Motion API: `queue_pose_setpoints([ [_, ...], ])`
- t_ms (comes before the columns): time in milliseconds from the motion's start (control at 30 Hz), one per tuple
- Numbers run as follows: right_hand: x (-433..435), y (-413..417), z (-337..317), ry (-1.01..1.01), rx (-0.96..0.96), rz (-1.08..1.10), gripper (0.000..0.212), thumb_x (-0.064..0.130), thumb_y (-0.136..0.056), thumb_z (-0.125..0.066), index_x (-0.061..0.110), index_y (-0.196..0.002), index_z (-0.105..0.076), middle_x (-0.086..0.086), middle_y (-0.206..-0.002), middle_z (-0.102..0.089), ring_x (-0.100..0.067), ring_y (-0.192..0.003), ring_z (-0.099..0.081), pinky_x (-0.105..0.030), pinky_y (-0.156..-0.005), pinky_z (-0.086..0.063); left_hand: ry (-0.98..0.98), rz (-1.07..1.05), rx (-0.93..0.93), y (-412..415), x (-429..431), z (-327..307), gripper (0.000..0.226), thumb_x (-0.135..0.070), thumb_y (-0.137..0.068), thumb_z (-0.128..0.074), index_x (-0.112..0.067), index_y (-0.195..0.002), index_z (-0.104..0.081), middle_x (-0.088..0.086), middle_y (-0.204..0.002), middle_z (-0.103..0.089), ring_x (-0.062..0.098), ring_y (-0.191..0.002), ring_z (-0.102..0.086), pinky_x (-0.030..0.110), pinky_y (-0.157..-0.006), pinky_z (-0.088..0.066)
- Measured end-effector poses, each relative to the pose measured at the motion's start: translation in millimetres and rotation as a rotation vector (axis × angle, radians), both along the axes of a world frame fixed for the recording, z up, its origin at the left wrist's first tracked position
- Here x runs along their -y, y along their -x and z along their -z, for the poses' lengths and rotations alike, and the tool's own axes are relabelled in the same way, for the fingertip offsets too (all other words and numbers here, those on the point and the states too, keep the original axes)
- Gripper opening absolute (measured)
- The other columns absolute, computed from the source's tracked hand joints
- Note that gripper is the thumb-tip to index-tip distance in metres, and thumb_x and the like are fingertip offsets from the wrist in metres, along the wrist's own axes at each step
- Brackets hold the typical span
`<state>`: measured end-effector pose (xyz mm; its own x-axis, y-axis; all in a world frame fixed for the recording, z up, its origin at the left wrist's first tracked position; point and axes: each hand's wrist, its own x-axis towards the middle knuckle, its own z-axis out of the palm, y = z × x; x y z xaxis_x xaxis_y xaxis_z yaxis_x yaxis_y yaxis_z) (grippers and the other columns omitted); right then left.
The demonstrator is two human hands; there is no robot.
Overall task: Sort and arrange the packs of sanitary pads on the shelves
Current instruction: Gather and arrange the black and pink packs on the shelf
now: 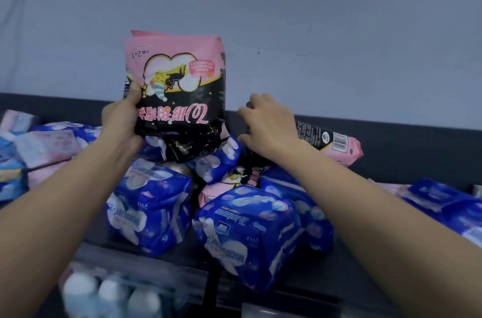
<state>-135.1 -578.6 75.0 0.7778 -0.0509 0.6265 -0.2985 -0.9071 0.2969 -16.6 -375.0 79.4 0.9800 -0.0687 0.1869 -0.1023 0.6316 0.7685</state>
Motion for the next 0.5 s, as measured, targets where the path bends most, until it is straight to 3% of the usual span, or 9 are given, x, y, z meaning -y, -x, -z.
queue_pose_setpoints([
  [33, 3.1, -1.0, -2.1, 0.067, -0.041, 0.121, 0.055, 0.037, -0.081, -0.068, 0.017, -0.129, -0.05, -0.012, -0.141, -0.038, -0.033, -0.133, -0.032, -0.043, -0.094, -0.036, -0.001, 0.006, 0.003, -0.5, 0.1, 0.2, 0.023, -0.028, -0.088, -0.069, -0.007, -0.092, -0.064, 0.012, -0.101, -0.074, 0.026, -0.085, -0.074, 0.047, -0.071, -0.059],
  [67, 6.9, -0.4, -4.2, 0.004, -0.132, 0.255, 0.064, 0.036, -0.08, -0.069, 0.017, -0.136, -0.043, -0.016, -0.148, -0.028, -0.037, -0.139, -0.022, -0.051, -0.101, -0.031, -0.007, 0.013, 0.006, -0.1, 0.5, 0.3, 0.022, -0.028, -0.088, -0.068, -0.007, -0.093, -0.064, 0.011, -0.1, -0.074, 0.025, -0.085, -0.074, 0.048, -0.074, -0.059],
  [133, 14.2, 0.0, -3.1, -0.259, -0.326, 0.389, 0.065, 0.027, -0.081, -0.067, 0.016, -0.138, -0.038, -0.016, -0.145, -0.036, -0.04, -0.135, -0.032, -0.057, -0.102, -0.036, -0.023, 0.025, 0.018, 0.6, 1.9, -0.2, 0.022, -0.029, -0.089, -0.068, -0.008, -0.093, -0.065, 0.01, -0.098, -0.075, 0.025, -0.085, -0.074, 0.05, -0.078, -0.058],
  [167, 17.1, -0.3, -0.1, -0.311, -0.363, 0.365, 0.054, 0.022, -0.082, -0.065, 0.016, -0.132, -0.045, -0.013, -0.136, -0.048, -0.037, -0.126, -0.045, -0.051, -0.097, -0.042, -0.025, 0.029, 0.022, 0.7, 2.6, -0.8, 0.022, -0.029, -0.089, -0.068, -0.008, -0.094, -0.065, 0.009, -0.098, -0.075, 0.025, -0.086, -0.074, 0.051, -0.079, -0.058],
  [233, 20.2, 0.2, 7.5, -0.186, -0.273, 0.243, 0.032, 0.015, -0.085, -0.061, 0.019, -0.117, -0.059, -0.007, -0.12, -0.061, -0.031, -0.113, -0.056, -0.038, -0.087, -0.041, -0.018, 0.034, 0.023, 0.8, 3.2, -2.3, 0.021, -0.029, -0.089, -0.068, -0.009, -0.094, -0.065, 0.009, -0.098, -0.075, 0.024, -0.086, -0.074, 0.05, -0.079, -0.058],
  [333, 19.1, -5.1, 20.4, 0.038, -0.05, -0.017, 0.025, 0.008, -0.084, -0.056, 0.017, -0.104, -0.068, -0.006, -0.103, -0.066, -0.03, -0.103, -0.057, -0.036, -0.083, -0.039, 0.023, 0.019, 0.034, 0.8, 0.6, -6.5, 0.019, -0.028, -0.089, -0.067, -0.009, -0.092, -0.064, 0.006, -0.091, -0.076, 0.024, -0.087, -0.073, 0.045, -0.071, -0.06],
  [400, 13.5, -16.0, 30.7, 0.208, 0.084, -0.206, 0.018, 0.007, -0.072, -0.06, 0.014, -0.084, -0.073, -0.007, -0.08, -0.064, -0.031, -0.082, -0.06, -0.035, -0.067, -0.042, 0.052, 0.016, 0.043, -0.7, -3.6, -8.3, 0.019, -0.027, -0.089, -0.068, -0.009, -0.094, -0.064, 0.007, -0.093, -0.076, 0.024, -0.088, -0.073, 0.045, -0.071, -0.06],
  [433, 6.3, -20.0, 35.5, 0.258, 0.076, -0.245, 0.015, 0.009, -0.067, -0.062, 0.014, -0.076, -0.073, -0.007, -0.074, -0.062, -0.031, -0.075, -0.059, -0.034, -0.062, -0.042, 0.06, 0.016, 0.046, -1.2, -6.4, -8.5, 0.021, -0.027, -0.089, -0.068, -0.008, -0.096, -0.064, 0.009, -0.096, -0.076, 0.024, -0.089, -0.073, 0.045, -0.072, -0.06],
  [500, -4.9, -35.1, 50.0, 0.299, -0.053, -0.252, 0.014, 0.012, -0.068, -0.069, 0.017, -0.08, -0.075, -0.006, -0.082, -0.063, -0.03, -0.083, -0.059, -0.035, -0.069, -0.042, 0.054, 0.012, 0.043, -3.4, -12.2, -6.3, 0.024, -0.028, -0.088, -0.068, -0.007, -0.1, -0.064, 0.009, -0.1, -0.075, 0.025, -0.09, -0.073, 0.047, -0.075, -0.059],
])
